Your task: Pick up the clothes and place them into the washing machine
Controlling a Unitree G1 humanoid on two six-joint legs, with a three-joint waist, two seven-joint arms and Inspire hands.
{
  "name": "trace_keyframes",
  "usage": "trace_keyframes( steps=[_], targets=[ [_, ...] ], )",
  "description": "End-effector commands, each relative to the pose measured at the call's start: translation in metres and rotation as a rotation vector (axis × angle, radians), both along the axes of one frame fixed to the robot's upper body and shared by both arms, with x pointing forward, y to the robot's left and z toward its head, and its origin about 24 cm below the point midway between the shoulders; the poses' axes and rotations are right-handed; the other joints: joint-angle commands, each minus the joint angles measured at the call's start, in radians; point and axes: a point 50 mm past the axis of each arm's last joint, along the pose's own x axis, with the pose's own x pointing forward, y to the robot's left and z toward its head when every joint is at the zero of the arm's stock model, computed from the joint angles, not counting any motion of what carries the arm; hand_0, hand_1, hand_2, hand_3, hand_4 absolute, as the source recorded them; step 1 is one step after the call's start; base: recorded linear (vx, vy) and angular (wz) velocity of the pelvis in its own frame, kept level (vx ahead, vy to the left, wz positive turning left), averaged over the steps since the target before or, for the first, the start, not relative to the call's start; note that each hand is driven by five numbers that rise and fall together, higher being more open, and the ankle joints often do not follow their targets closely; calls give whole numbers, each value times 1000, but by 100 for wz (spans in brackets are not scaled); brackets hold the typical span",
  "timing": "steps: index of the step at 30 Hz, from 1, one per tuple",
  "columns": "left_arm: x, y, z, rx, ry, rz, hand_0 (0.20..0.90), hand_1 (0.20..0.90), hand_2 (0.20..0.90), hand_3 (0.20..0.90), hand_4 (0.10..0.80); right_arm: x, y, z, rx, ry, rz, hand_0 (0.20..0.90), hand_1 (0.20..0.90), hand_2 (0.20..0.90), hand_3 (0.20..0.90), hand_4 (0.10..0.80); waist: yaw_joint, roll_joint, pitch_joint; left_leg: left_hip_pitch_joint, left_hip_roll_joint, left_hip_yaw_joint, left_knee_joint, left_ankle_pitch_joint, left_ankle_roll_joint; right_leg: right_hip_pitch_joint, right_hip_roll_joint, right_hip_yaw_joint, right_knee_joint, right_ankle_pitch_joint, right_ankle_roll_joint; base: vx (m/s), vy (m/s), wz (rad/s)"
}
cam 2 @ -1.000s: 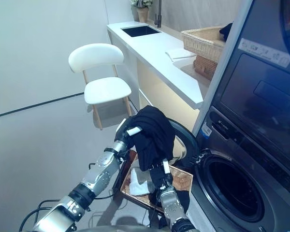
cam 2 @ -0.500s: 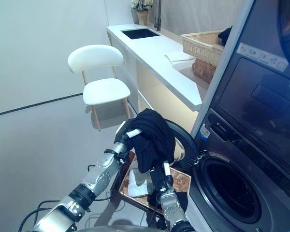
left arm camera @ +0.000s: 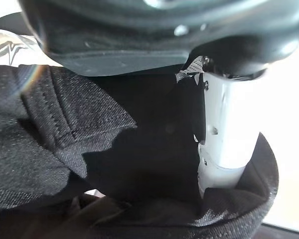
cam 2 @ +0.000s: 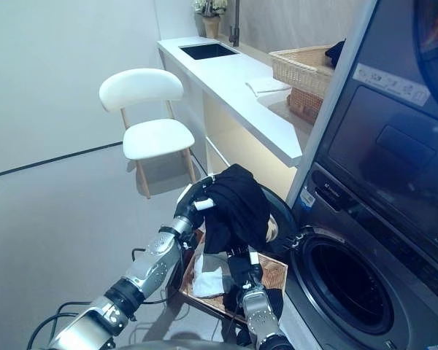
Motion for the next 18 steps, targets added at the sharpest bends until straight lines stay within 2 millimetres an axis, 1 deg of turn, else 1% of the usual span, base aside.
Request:
trace_keyframes(
  steps=[1,4,5,6,8,15,18],
  targets=[
    [29,-15,48,-40,-231,-3,900,900,900,900,800,32,15,34,67,-242,-12,900,900,900,900,800,14,-11,-48,-28,-11,-6,-1,17,-64,42,-10,-40,55,-92,38,0,0,0],
    [30,-14,48,-7,-242,-6,900,900,900,900,800,31,15,33,66,-241,-14,900,900,900,900,800,14,-10,-47,-27,-11,-6,-1,17,-64,42,-10,-40,56,-92,38,0,0,0],
    [31,-14,49,62,-270,-17,900,900,900,900,800,31,12,32,55,-237,-18,900,900,900,900,800,13,-10,-47,-27,-12,-6,-1,17,-64,43,-10,-40,55,-92,39,0,0,0],
    [31,-14,49,62,-271,-17,900,900,900,900,800,31,12,32,55,-238,-18,900,900,900,900,800,13,-10,-47,-27,-12,-6,-1,17,-64,43,-10,-40,55,-92,39,0,0,0],
    [34,-9,51,154,-309,-10,900,900,900,900,800,33,11,34,53,-252,-19,900,900,900,900,800,13,-11,-47,-26,-12,-6,-1,17,-64,44,-10,-42,54,-91,39,0,0,0],
    [35,-1,48,196,-313,12,900,900,900,900,800,34,9,37,48,-268,-27,900,900,900,900,800,15,-13,-48,-25,-11,-6,-2,17,-63,47,-10,-45,53,-94,40,0,0,0],
    [36,2,48,241,-330,17,900,900,900,900,800,35,10,39,50,-283,-25,900,900,900,900,800,15,-13,-48,-25,-10,-6,-1,17,-64,47,-9,-46,54,-95,40,0,0,0]
  ],
)
